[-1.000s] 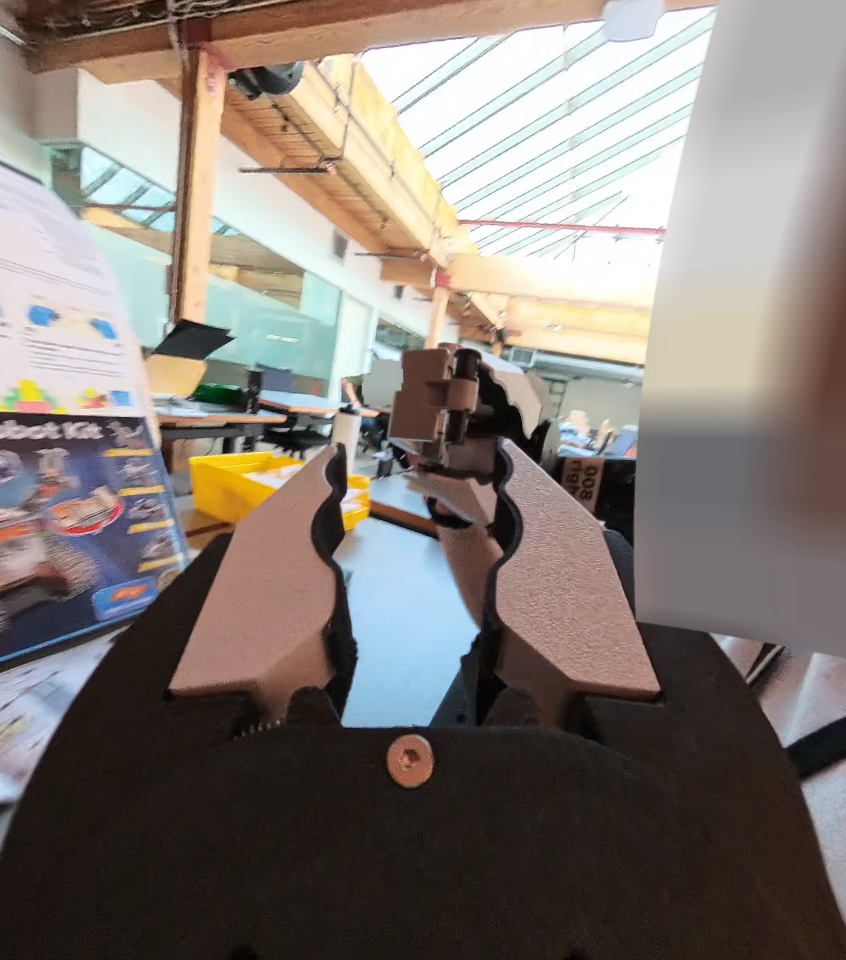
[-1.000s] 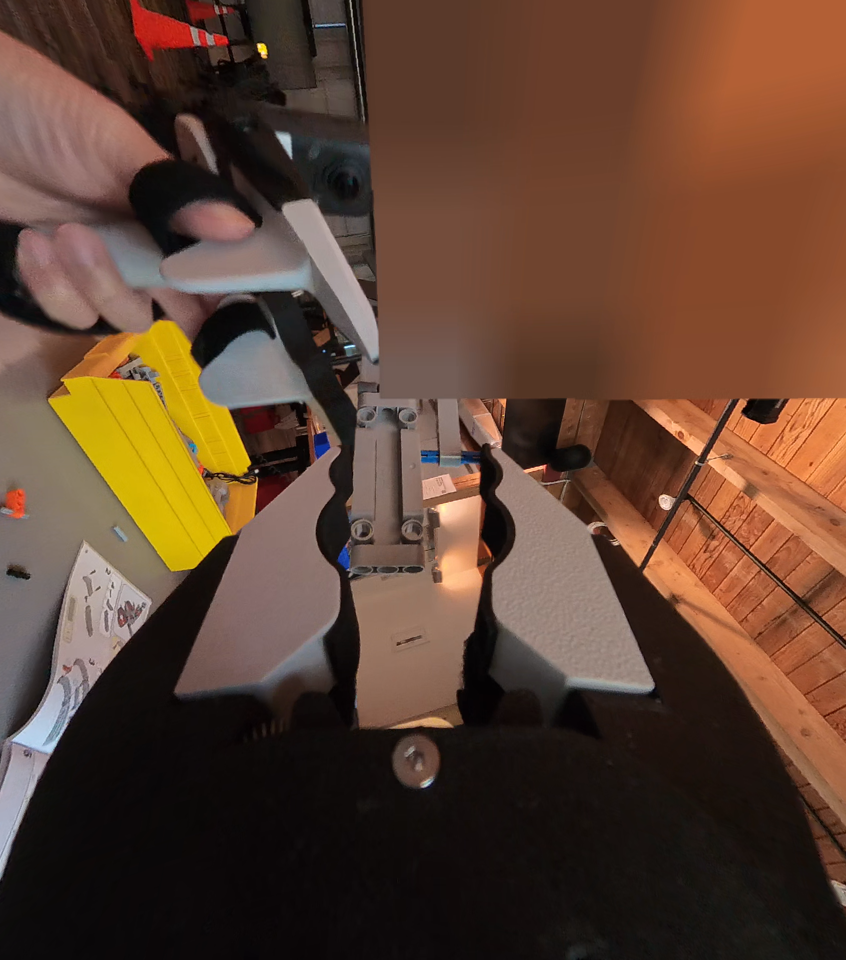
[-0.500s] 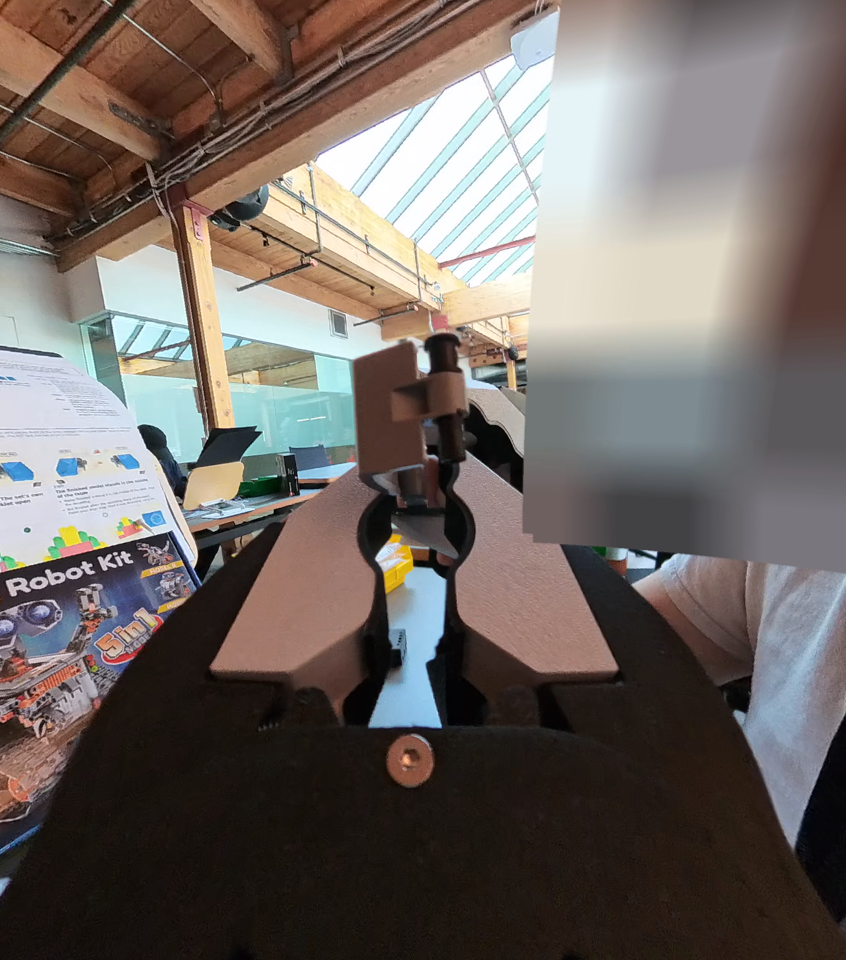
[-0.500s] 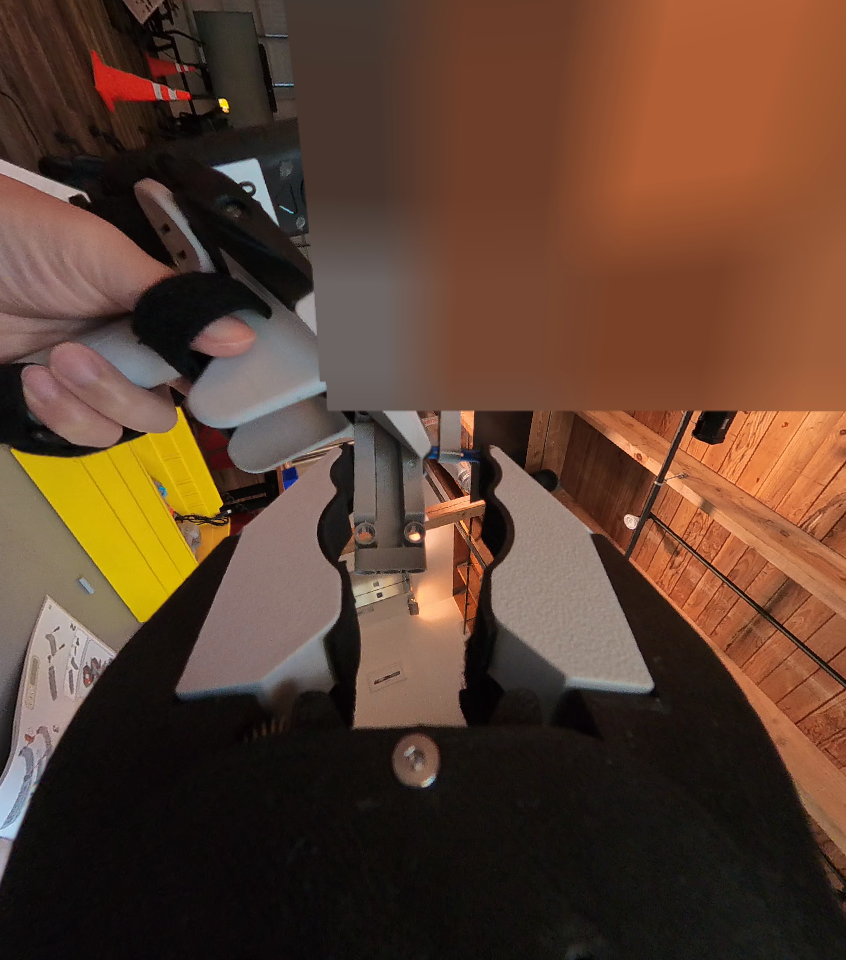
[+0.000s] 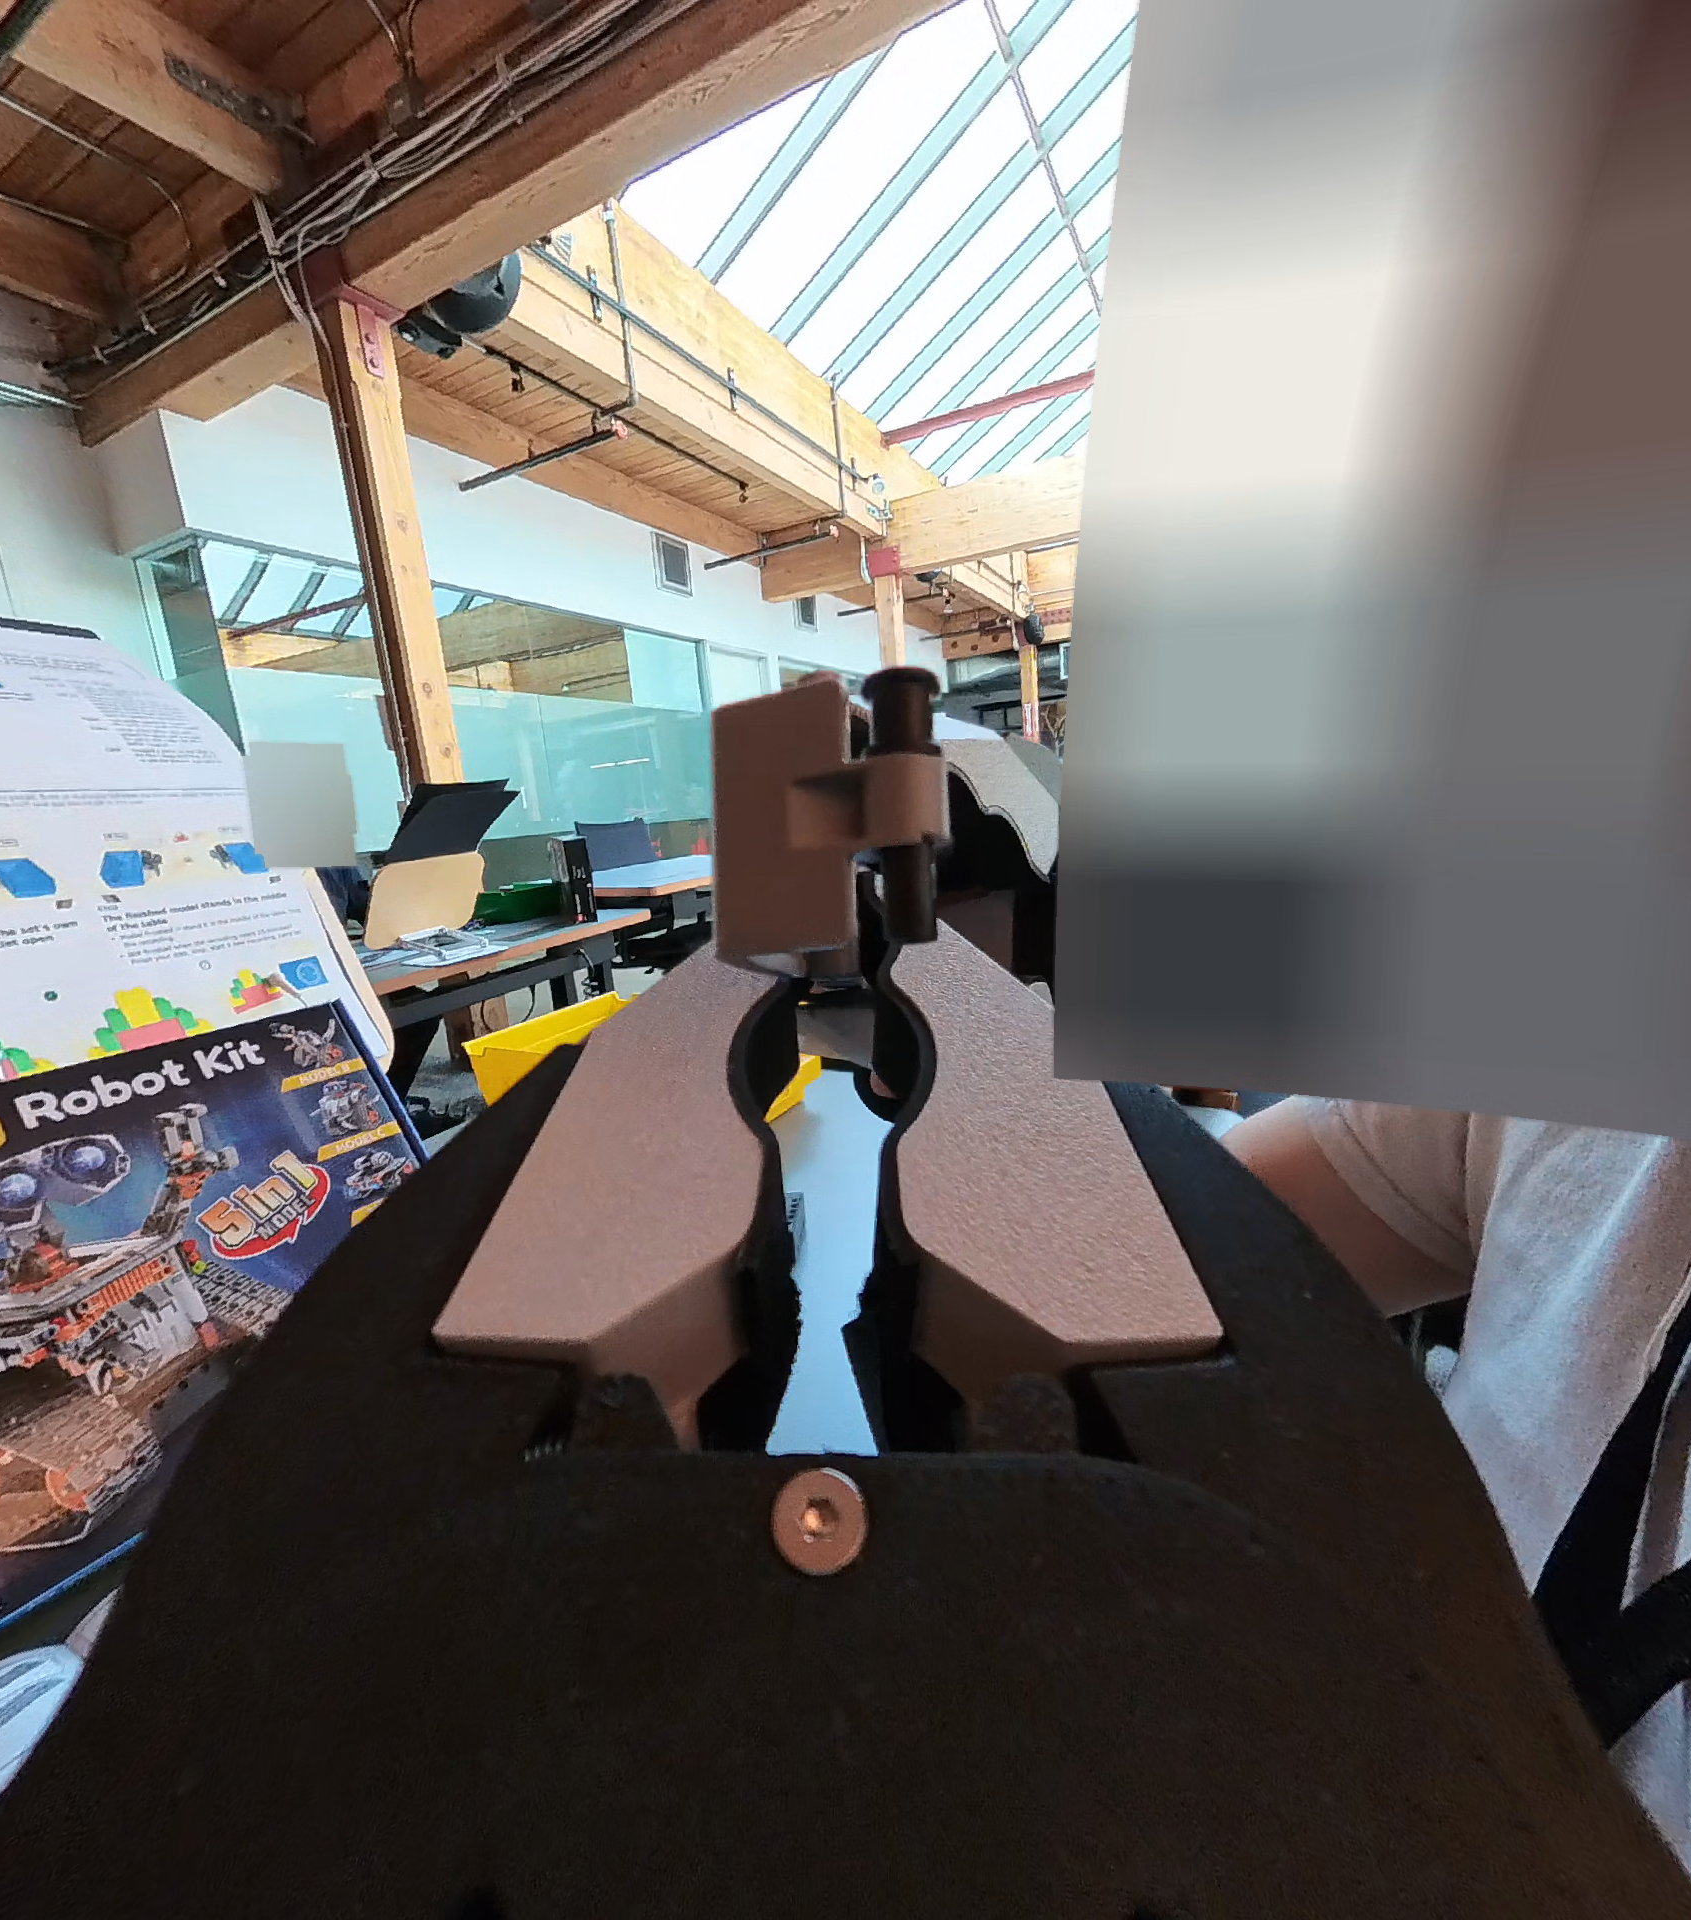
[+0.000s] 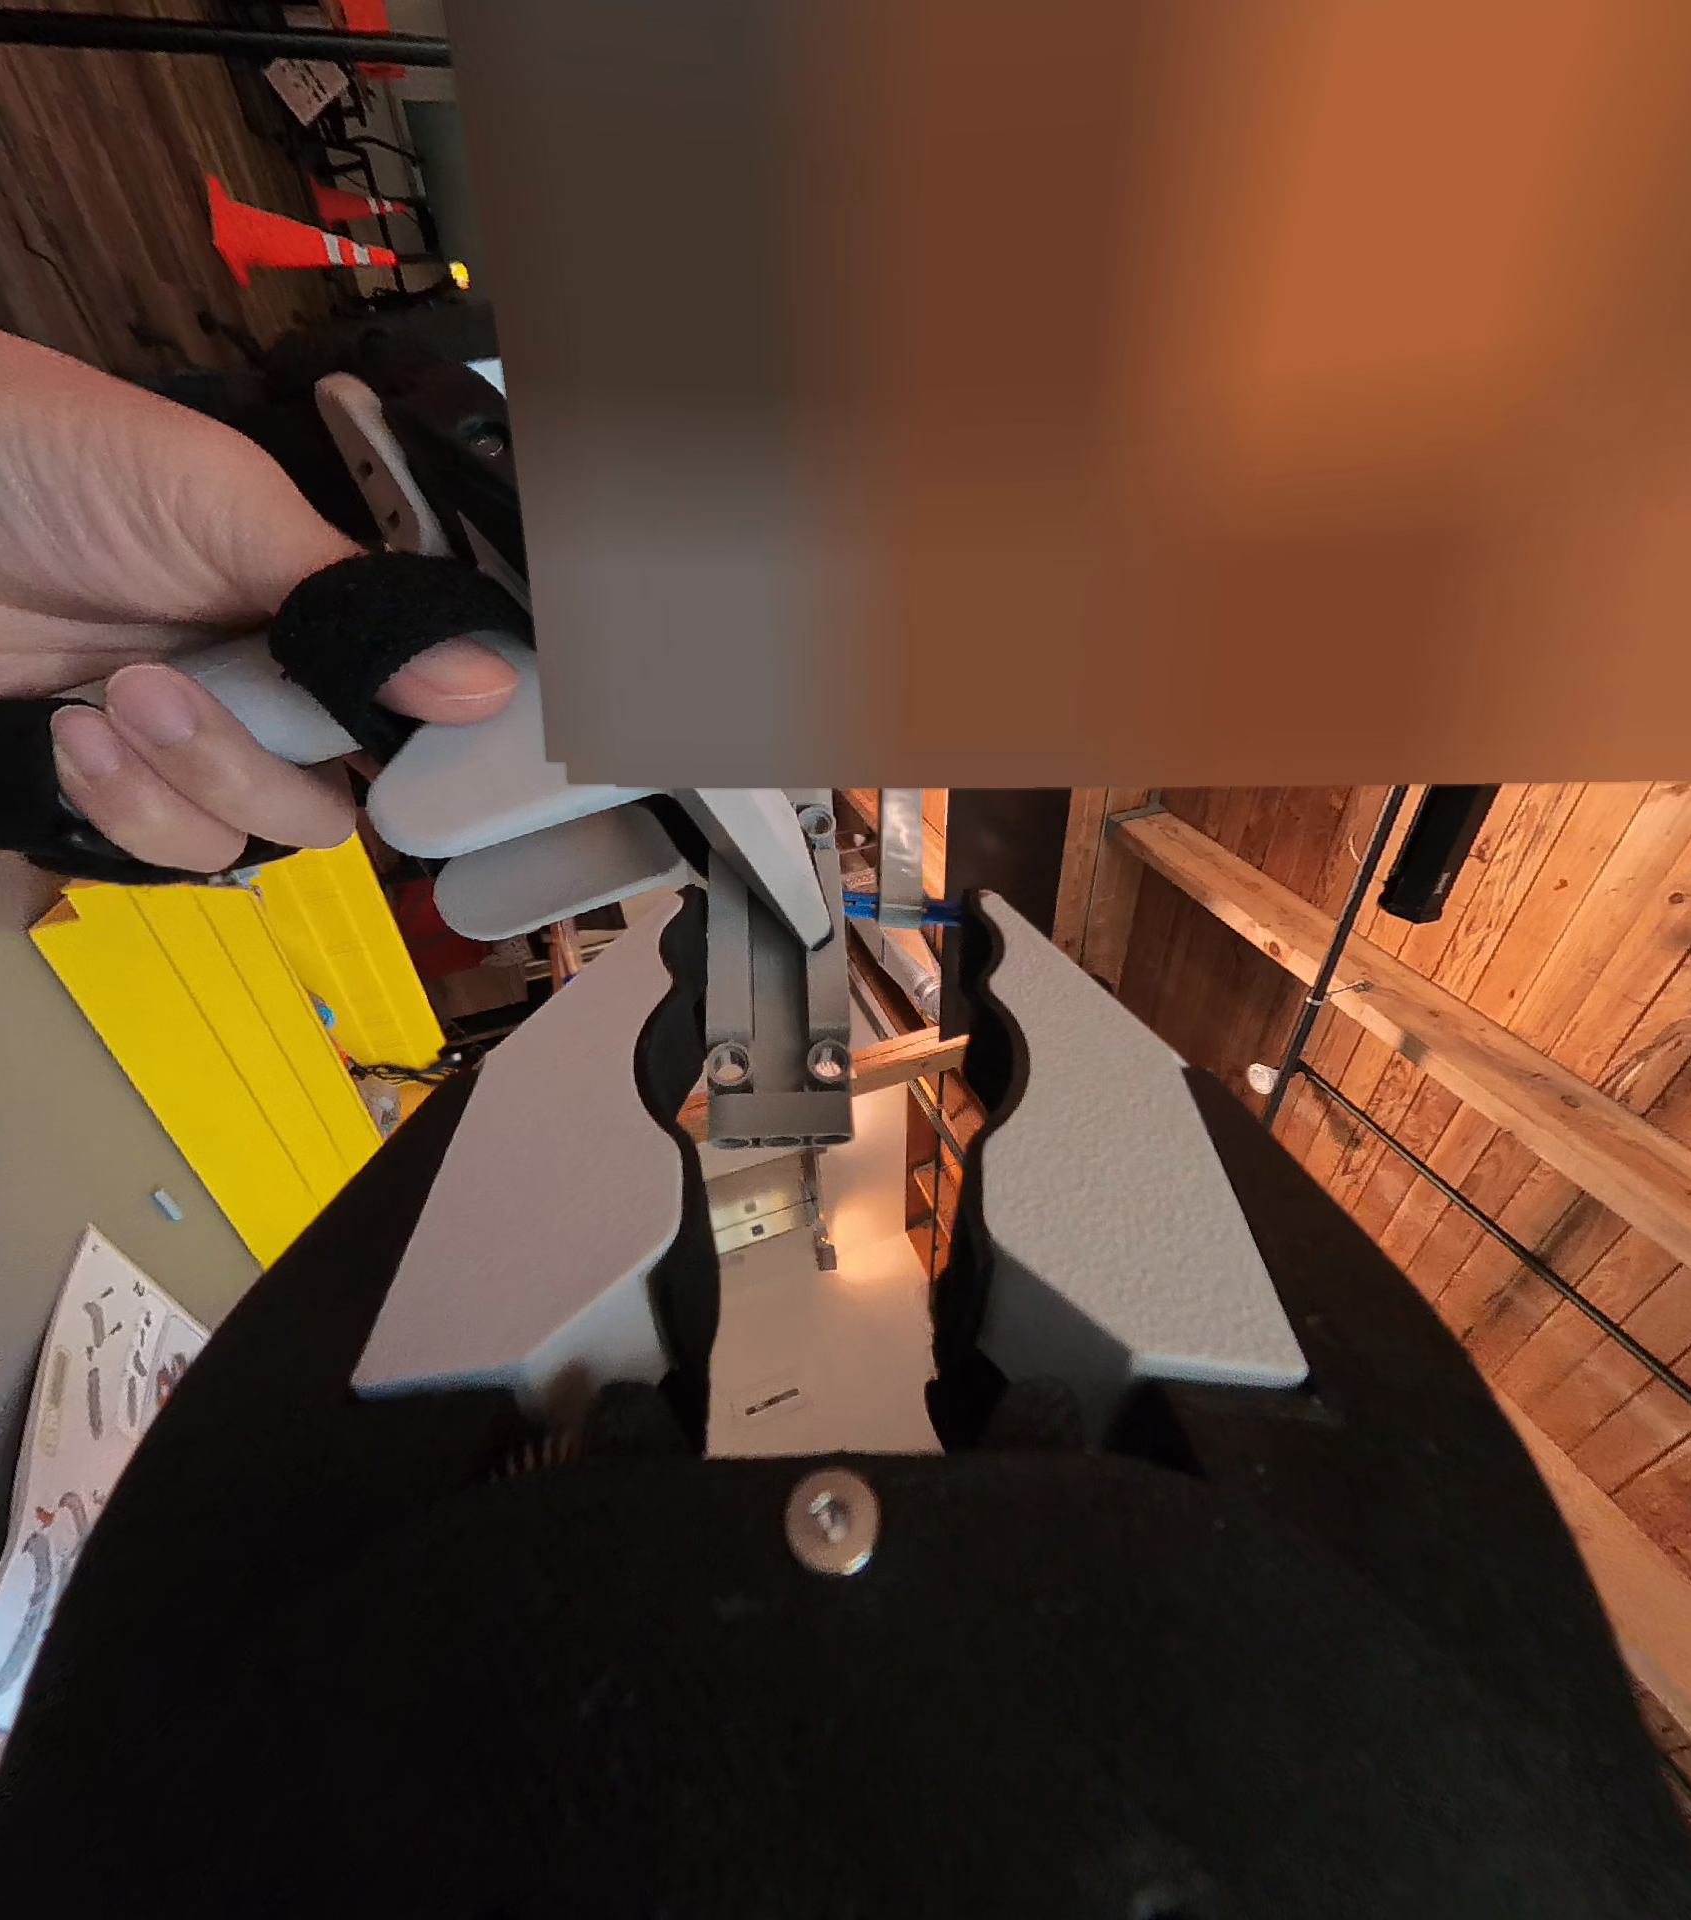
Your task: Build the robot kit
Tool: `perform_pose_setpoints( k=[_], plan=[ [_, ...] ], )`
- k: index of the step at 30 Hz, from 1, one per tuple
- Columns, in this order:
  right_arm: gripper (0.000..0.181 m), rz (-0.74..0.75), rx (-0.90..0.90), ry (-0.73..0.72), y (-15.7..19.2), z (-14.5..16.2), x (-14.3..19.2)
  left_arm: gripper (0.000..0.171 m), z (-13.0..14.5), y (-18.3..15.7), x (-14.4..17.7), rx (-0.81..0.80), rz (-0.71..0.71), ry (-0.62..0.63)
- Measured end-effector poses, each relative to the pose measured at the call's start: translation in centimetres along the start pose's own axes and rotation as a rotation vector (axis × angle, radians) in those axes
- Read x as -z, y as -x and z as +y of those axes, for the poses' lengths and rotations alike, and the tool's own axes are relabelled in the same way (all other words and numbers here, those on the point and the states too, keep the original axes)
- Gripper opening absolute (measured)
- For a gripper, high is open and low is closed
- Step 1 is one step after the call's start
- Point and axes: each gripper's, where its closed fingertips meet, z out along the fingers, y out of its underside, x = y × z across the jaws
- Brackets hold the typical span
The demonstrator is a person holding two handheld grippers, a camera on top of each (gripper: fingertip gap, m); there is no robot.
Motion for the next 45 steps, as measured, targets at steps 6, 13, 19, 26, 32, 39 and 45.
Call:
perform_pose_setpoints(
  k=[6, 13, 19, 26, 32, 39, 45],
  plan=[
    [0.047, -0.011, -0.039, -0.019, -0.08, -0.28, 0.08, 0.005, -0.13, -0.23, 0.03, 0.033, 0.016, -0.009],
    [0.048, -0.023, -0.046, -0.003, 0.05, 0.23, 0.05, 0.005, 0.09, 0.18, -0.03, 0.034, -0.013, 0.010],
    [0.049, -0.031, -0.049, -0.004, 0.08, 0.24, 0.05, 0.004, 0.14, 0.22, 0.00, 0.048, -0.023, 0.041],
    [0.049, -0.045, -0.030, -0.010, 0.39, 0.17, 0.07, 0.004, 0.40, 0.21, 0.13, 0.054, -0.023, 0.066],
    [0.049, -0.052, -0.046, -0.018, 0.34, 0.11, 0.19, 0.005, 0.40, 0.11, 0.05, 0.064, -0.018, 0.068],
    [0.048, -0.049, -0.061, -0.026, 0.32, -0.02, 0.24, 0.005, 0.37, 0.03, 0.07, 0.093, -0.010, 0.045],
    [0.048, -0.057, -0.080, -0.037, 0.45, -0.02, 0.24, 0.005, 0.51, 0.05, 0.09, 0.103, -0.005, 0.058]
  ],
)
